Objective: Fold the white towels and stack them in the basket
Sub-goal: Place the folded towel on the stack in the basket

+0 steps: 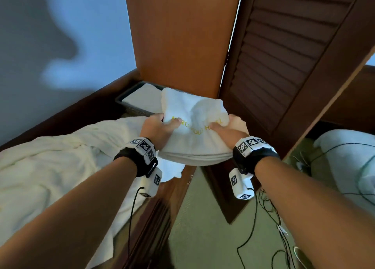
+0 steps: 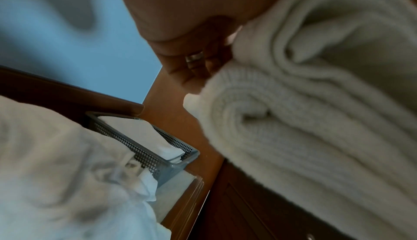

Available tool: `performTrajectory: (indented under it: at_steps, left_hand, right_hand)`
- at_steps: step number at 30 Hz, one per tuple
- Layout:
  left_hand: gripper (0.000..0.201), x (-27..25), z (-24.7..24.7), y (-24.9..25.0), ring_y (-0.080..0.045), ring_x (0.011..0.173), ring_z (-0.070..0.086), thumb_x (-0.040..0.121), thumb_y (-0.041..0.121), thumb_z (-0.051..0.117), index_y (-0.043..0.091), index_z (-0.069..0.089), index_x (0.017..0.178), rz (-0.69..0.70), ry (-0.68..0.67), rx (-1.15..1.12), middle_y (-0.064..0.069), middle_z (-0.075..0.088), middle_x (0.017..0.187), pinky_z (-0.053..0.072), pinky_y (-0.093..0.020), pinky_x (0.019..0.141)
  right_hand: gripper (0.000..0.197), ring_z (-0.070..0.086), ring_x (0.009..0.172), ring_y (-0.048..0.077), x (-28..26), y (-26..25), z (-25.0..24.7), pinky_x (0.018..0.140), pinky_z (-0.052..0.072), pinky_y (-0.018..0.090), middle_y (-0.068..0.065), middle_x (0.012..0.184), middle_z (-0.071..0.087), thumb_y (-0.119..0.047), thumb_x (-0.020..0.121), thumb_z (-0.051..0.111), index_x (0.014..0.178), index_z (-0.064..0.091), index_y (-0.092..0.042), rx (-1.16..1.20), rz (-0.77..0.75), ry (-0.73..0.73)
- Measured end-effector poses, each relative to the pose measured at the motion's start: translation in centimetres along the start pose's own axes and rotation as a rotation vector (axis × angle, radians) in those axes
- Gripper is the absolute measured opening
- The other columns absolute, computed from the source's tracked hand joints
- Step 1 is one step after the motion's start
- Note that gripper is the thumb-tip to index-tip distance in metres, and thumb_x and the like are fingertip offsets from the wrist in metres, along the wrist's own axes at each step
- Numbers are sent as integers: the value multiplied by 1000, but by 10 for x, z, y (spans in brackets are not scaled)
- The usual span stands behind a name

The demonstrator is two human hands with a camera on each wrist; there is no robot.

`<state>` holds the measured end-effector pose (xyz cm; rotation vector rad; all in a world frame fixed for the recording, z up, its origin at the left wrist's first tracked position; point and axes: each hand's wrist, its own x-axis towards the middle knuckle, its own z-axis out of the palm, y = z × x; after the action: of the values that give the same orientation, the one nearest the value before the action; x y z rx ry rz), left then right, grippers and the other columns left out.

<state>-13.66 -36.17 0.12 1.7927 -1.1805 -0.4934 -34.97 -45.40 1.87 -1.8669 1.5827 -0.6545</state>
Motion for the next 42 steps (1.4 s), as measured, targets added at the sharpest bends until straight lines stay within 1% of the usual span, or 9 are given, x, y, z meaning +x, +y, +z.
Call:
performTrajectory:
  at_steps: [6,12,16,25,30,35,37,40,42]
  left_hand:
    - [54,84,13,-5,-25,81,68,83,64,65,10,69,85,-64,-37,43,-4,71,84,50,-32,65]
    - [54,152,29,-38,-28,82,65,84,65,64,12,61,74,-169,63,53,-5,67,79,51,-37,69]
    - [56,204,46,-65,-28,85,66,89,60,64,4,63,87,-259,145,41,-9,69,91,56,-45,78]
    - [43,334,99,-99,-32,106,62,93,46,64,6,59,109,-471,231,4,-12,65,116,53,-42,89]
    - [42,378,101,-121,-32,110,61,93,42,65,7,59,114,-536,388,-36,-13,65,119,51,-45,93]
    - [44,401,94,-157,-29,103,64,88,46,66,7,62,107,-600,514,-83,-9,68,113,54,-42,89]
    - [38,403,100,-171,-29,99,63,92,43,66,8,55,99,-715,485,-79,-9,65,107,52,-37,83]
    - [41,394,119,-186,-33,107,62,94,43,64,7,53,111,-909,237,-13,-13,63,115,49,-34,80]
    - [44,392,125,-193,-34,108,62,93,41,66,5,55,115,-939,181,23,-15,64,118,49,-35,82]
  right_hand:
    - [40,65,97,31,107,-19,7,76,48,32,8,106,67,-49,83,69,106,62,-17,-128,-57,-60]
    - [46,64,98,32,210,-38,52,77,49,34,12,109,66,-54,82,68,109,62,-17,-280,-174,-121]
    - [42,56,89,29,288,-51,90,78,47,36,11,102,65,-49,85,69,103,60,-13,-307,-294,-211]
    - [36,51,82,25,469,-84,158,70,38,33,14,102,63,-42,89,69,96,52,-12,-350,-494,-357]
    - [38,61,90,32,528,-111,206,74,48,38,14,103,65,-42,88,70,101,56,-8,-291,-585,-425]
    - [36,61,90,31,558,-121,262,74,46,36,15,104,66,-36,86,73,100,59,-5,-162,-602,-508]
    - [33,59,92,27,567,-114,287,77,43,34,13,108,64,-35,90,69,103,57,-7,-190,-546,-605]
    - [38,57,113,34,577,-88,317,92,44,37,16,128,58,-37,96,57,121,52,-9,-427,-453,-796]
    - [39,54,119,36,581,-76,322,97,43,39,17,133,55,-37,96,55,124,46,-11,-494,-403,-838]
